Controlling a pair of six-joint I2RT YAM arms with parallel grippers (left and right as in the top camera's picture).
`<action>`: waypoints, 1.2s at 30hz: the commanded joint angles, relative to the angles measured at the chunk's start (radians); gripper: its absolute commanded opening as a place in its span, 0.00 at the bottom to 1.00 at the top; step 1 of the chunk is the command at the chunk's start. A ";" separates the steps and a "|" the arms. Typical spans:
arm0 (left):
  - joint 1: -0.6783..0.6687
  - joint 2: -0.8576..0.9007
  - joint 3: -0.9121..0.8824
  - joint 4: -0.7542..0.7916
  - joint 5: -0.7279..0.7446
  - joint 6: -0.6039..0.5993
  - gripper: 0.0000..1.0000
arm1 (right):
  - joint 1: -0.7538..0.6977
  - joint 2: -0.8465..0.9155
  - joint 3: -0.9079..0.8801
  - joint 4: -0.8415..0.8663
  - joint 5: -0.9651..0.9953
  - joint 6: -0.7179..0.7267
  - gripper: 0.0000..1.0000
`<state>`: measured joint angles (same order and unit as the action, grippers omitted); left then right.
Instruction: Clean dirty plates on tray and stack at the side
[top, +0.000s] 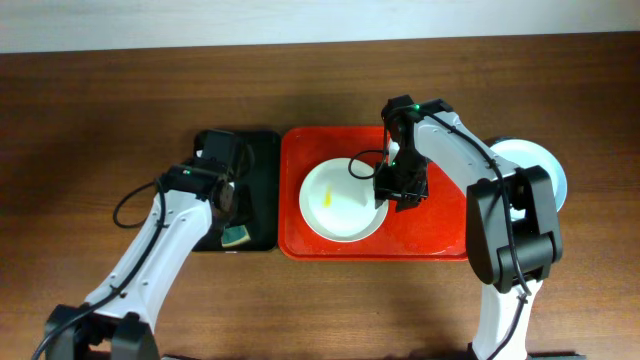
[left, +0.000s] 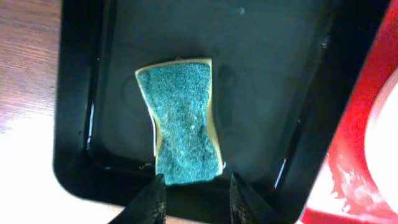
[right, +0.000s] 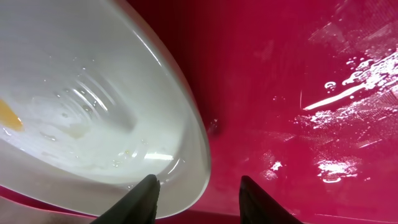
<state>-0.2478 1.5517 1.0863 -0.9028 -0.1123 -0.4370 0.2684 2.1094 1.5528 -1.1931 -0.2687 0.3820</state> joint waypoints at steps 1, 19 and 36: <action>0.000 0.041 -0.020 0.028 -0.019 -0.049 0.29 | 0.006 0.007 -0.006 0.004 0.019 -0.007 0.43; 0.063 0.207 -0.020 0.086 0.039 0.067 0.25 | 0.006 0.007 -0.006 0.004 0.019 -0.008 0.43; 0.063 0.208 -0.084 0.140 0.033 0.071 0.22 | 0.006 0.007 -0.006 0.003 0.019 -0.008 0.44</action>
<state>-0.1875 1.7508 1.0340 -0.7654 -0.0860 -0.3779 0.2684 2.1094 1.5528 -1.1862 -0.2623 0.3817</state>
